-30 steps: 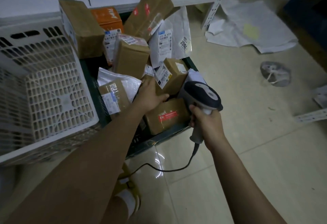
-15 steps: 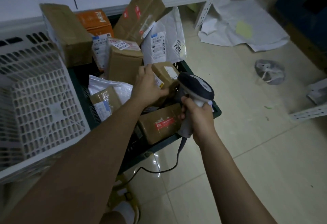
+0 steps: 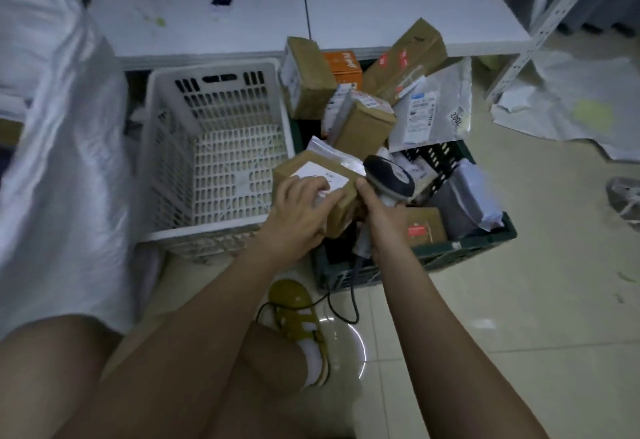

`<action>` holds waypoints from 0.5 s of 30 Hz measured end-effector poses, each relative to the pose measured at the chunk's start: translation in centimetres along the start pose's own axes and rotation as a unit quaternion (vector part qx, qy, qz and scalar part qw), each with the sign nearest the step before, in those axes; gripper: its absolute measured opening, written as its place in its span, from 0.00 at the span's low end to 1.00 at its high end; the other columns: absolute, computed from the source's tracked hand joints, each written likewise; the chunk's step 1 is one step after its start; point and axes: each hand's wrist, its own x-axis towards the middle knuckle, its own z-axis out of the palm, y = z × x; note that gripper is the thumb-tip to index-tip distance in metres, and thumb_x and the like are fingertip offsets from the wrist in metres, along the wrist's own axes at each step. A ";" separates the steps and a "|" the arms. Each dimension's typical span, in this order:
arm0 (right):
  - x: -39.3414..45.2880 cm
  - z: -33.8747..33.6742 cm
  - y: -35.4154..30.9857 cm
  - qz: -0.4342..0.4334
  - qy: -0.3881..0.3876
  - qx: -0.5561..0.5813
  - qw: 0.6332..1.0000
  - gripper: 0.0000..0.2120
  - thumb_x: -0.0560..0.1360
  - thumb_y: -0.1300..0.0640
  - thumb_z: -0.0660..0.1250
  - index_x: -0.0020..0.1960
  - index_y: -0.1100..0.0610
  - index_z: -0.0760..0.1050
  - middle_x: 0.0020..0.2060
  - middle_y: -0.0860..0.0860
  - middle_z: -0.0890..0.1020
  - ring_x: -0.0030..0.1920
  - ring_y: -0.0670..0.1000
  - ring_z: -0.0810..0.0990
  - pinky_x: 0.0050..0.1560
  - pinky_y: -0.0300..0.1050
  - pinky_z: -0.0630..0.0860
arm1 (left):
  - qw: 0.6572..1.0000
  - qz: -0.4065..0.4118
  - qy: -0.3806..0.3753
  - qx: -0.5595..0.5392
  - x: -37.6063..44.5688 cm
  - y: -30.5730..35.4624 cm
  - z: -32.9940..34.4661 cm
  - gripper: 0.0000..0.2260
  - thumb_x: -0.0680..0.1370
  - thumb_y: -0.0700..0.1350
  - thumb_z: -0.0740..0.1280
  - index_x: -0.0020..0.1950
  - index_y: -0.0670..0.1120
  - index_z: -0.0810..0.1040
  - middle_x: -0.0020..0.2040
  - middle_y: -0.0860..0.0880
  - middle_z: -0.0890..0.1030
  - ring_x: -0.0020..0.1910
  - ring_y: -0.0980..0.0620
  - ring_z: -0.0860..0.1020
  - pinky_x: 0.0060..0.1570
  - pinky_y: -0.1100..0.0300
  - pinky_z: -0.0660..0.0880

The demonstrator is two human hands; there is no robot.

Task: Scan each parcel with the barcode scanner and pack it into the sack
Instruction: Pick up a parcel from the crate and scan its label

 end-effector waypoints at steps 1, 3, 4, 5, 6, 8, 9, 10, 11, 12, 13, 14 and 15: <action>-0.4 0.5 0.5 -0.001 0.001 0.006 1.000 0.24 0.67 0.49 0.78 0.56 0.51 0.70 0.52 0.49 0.78 0.55 0.52 0.79 0.58 0.54 0.78 | 1.000 0.013 -0.015 -0.006 -0.5 -0.2 -0.1 0.39 0.59 0.52 0.80 0.67 0.48 0.68 0.59 0.43 0.72 0.58 0.44 0.69 0.58 0.51 0.60; -1.3 1.2 1.1 0.003 0.008 0.007 1.000 0.21 0.66 0.52 0.79 0.54 0.51 0.74 0.51 0.51 0.81 0.53 0.54 0.81 0.59 0.58 0.78 | 0.995 0.011 -0.052 -0.080 -1.2 -0.3 -0.5 0.34 0.65 0.55 0.76 0.67 0.46 0.70 0.60 0.43 0.74 0.61 0.43 0.71 0.58 0.52 0.61; -1.5 1.4 1.3 0.007 0.009 -0.001 1.000 0.24 0.66 0.53 0.79 0.58 0.54 0.74 0.53 0.52 0.81 0.53 0.54 0.81 0.58 0.57 0.78 | 0.985 -0.042 -0.064 -0.157 -1.4 -0.3 -0.9 0.30 0.69 0.56 0.73 0.68 0.46 0.71 0.62 0.44 0.73 0.63 0.43 0.70 0.61 0.51 0.62; -1.7 1.6 1.3 0.011 0.007 -0.010 1.000 0.28 0.66 0.53 0.79 0.62 0.57 0.73 0.54 0.54 0.81 0.53 0.54 0.81 0.58 0.57 0.78 | 0.964 -0.119 -0.041 -0.232 -1.4 -0.2 -1.4 0.27 0.72 0.56 0.69 0.67 0.46 0.72 0.63 0.45 0.72 0.64 0.44 0.68 0.63 0.50 0.63; -1.8 1.8 1.4 0.010 0.005 -0.012 1.000 0.30 0.67 0.54 0.79 0.64 0.58 0.71 0.56 0.55 0.81 0.54 0.55 0.81 0.58 0.56 0.78 | 0.937 -0.203 0.007 -0.286 -1.1 -0.2 -1.7 0.23 0.74 0.56 0.66 0.67 0.47 0.73 0.64 0.46 0.71 0.65 0.46 0.67 0.64 0.51 0.63; -1.5 2.0 1.5 0.003 0.005 -0.014 1.000 0.26 0.69 0.56 0.77 0.62 0.59 0.70 0.55 0.54 0.80 0.53 0.54 0.80 0.58 0.52 0.78 | 0.870 -0.358 0.085 -0.327 -0.4 -0.7 -2.7 0.20 0.78 0.56 0.64 0.67 0.50 0.72 0.68 0.48 0.66 0.68 0.49 0.62 0.67 0.51 0.60; -1.4 2.1 1.4 0.001 0.007 -0.020 1.000 0.24 0.70 0.57 0.77 0.60 0.57 0.69 0.54 0.54 0.80 0.53 0.54 0.79 0.56 0.49 0.77 | 0.835 -0.420 0.079 -0.346 -0.3 -1.5 -2.9 0.22 0.79 0.56 0.64 0.70 0.51 0.69 0.71 0.48 0.62 0.70 0.48 0.59 0.68 0.50 0.58; -1.5 2.1 1.4 -0.004 0.009 -0.027 1.000 0.23 0.71 0.57 0.76 0.59 0.55 0.68 0.53 0.54 0.79 0.52 0.53 0.78 0.55 0.47 0.76 | 0.798 -0.470 0.043 -0.375 -0.2 -2.5 -3.1 0.25 0.79 0.58 0.63 0.73 0.50 0.65 0.74 0.47 0.59 0.73 0.47 0.57 0.69 0.49 0.58; -1.5 2.2 1.4 -0.007 0.010 -0.034 0.999 0.22 0.71 0.57 0.76 0.58 0.54 0.67 0.52 0.54 0.78 0.52 0.53 0.78 0.54 0.47 0.75 | 0.759 -0.504 -0.007 -0.412 -0.5 -3.6 -2.8 0.27 0.79 0.59 0.61 0.76 0.50 0.62 0.76 0.47 0.57 0.74 0.45 0.57 0.70 0.48 0.59; -1.5 2.3 1.4 -0.011 0.009 -0.039 0.999 0.22 0.71 0.57 0.76 0.58 0.54 0.67 0.52 0.54 0.78 0.52 0.53 0.78 0.53 0.46 0.75 | 0.722 -0.521 -0.058 -0.451 -0.8 -4.4 -2.6 0.29 0.79 0.60 0.60 0.77 0.50 0.59 0.77 0.47 0.58 0.74 0.44 0.60 0.70 0.47 0.62; -1.6 2.3 1.3 -0.015 0.006 -0.040 0.999 0.22 0.71 0.57 0.76 0.59 0.55 0.68 0.53 0.54 0.79 0.52 0.53 0.78 0.52 0.46 0.75 | 0.687 -0.530 -0.093 -0.489 -1.2 -5.2 -2.3 0.30 0.79 0.61 0.60 0.77 0.51 0.59 0.76 0.47 0.61 0.72 0.44 0.65 0.68 0.46 0.67; -1.6 2.5 1.3 -0.019 0.001 -0.041 0.999 0.23 0.71 0.58 0.76 0.61 0.57 0.69 0.54 0.55 0.80 0.51 0.53 0.79 0.51 0.45 0.75 | 0.655 -0.532 -0.115 -0.523 -1.6 -5.6 -2.2 0.29 0.79 0.62 0.60 0.76 0.52 0.61 0.74 0.47 0.66 0.69 0.45 0.70 0.64 0.46 0.71; -1.6 2.5 1.3 -0.024 0.000 -0.043 0.999 0.24 0.71 0.58 0.76 0.63 0.58 0.70 0.55 0.55 0.80 0.52 0.53 0.79 0.50 0.44 0.74 | 0.630 -0.527 -0.130 -0.555 -1.9 -5.8 -2.4 0.27 0.79 0.62 0.61 0.75 0.53 0.63 0.71 0.48 0.70 0.65 0.47 0.73 0.60 0.48 0.74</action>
